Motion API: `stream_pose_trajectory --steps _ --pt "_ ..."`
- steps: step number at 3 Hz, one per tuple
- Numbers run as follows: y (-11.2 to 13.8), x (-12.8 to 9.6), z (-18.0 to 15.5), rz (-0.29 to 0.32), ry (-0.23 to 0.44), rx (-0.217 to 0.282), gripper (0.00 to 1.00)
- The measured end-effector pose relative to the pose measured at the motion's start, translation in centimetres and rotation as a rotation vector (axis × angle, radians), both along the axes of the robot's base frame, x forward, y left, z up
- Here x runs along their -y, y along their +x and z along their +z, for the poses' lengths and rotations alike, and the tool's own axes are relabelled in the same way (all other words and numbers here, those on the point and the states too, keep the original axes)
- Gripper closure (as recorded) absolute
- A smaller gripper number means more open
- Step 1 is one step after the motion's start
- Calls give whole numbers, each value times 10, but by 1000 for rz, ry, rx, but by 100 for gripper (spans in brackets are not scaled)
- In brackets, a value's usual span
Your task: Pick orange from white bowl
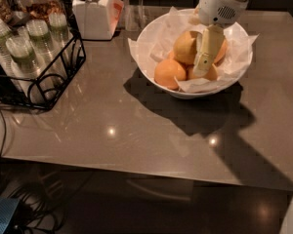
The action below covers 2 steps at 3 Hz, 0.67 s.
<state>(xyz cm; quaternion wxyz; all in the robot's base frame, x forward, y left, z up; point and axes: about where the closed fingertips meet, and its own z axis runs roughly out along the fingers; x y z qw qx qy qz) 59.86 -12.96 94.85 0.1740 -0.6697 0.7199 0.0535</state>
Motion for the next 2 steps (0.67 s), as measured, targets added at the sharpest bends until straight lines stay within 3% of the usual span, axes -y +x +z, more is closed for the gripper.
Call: stream_pose_trajectory --steps 2 --pt "29 -12 -22 22 10 -47 0"
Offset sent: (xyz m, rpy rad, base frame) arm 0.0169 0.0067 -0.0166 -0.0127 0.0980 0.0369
